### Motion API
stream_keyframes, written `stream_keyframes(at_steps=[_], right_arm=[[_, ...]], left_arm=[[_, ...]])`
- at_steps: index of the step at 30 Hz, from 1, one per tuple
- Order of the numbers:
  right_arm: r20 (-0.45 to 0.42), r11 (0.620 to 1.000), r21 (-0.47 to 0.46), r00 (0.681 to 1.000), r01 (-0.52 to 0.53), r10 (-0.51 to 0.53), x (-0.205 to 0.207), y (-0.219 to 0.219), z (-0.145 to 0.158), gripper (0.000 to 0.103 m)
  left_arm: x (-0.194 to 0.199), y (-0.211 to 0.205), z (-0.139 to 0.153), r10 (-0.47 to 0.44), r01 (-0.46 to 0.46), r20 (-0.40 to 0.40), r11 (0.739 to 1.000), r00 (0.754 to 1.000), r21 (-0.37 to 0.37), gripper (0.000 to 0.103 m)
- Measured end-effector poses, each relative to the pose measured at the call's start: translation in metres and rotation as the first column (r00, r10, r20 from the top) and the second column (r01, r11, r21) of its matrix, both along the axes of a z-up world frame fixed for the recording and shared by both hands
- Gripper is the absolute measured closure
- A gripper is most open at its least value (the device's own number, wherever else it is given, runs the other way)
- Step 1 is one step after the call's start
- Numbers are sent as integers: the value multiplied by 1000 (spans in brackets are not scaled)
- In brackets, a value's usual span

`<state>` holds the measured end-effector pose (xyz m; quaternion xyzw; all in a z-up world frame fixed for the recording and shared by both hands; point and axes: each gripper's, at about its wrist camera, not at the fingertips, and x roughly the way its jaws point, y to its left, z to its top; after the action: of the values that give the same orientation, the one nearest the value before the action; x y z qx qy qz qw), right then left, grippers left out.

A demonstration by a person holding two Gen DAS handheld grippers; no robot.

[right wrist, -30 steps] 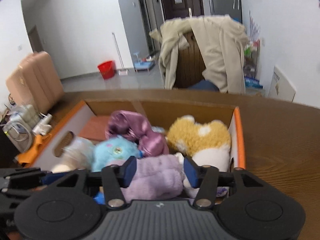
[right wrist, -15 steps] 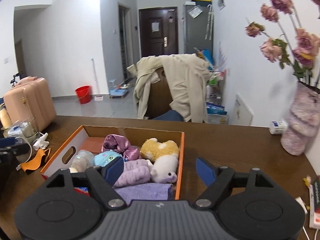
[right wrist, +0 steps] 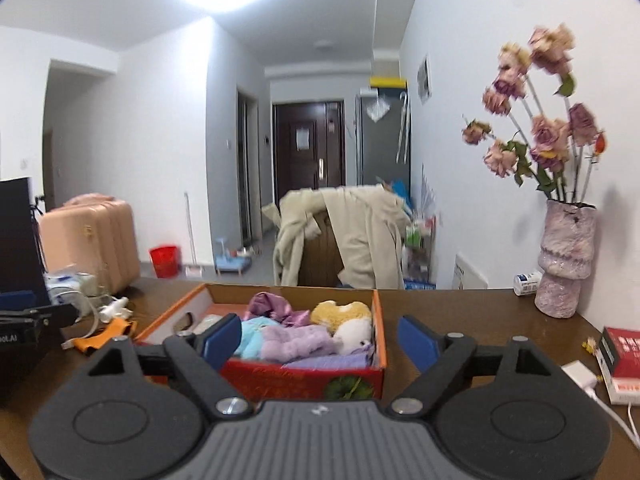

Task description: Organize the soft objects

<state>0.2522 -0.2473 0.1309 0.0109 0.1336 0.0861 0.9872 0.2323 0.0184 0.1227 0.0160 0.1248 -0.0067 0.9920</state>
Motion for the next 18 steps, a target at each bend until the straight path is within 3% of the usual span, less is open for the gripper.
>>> stream_keyframes(at_steps=[4,7,10,18], right_arm=[[54,999,34,998,-13,11,-61,4,-17,15],[77,999,37,997,-25,22,-103,10,-33,13],[40,998,36,998,-49,47,-135,19,-52,13],[4,999,16,999,-37,37,-183,38,-98,9]], left_arm=[[-61,-9,-5,-18,17,70,1000,997,7,1],[-99,-11,-16,-17,18,72,1000,997,-16,0],[-131,-10,-35,-2,5,56,999,998,-48,0],[-164,3,-66,20,-20,3,1000,1000,2,0]])
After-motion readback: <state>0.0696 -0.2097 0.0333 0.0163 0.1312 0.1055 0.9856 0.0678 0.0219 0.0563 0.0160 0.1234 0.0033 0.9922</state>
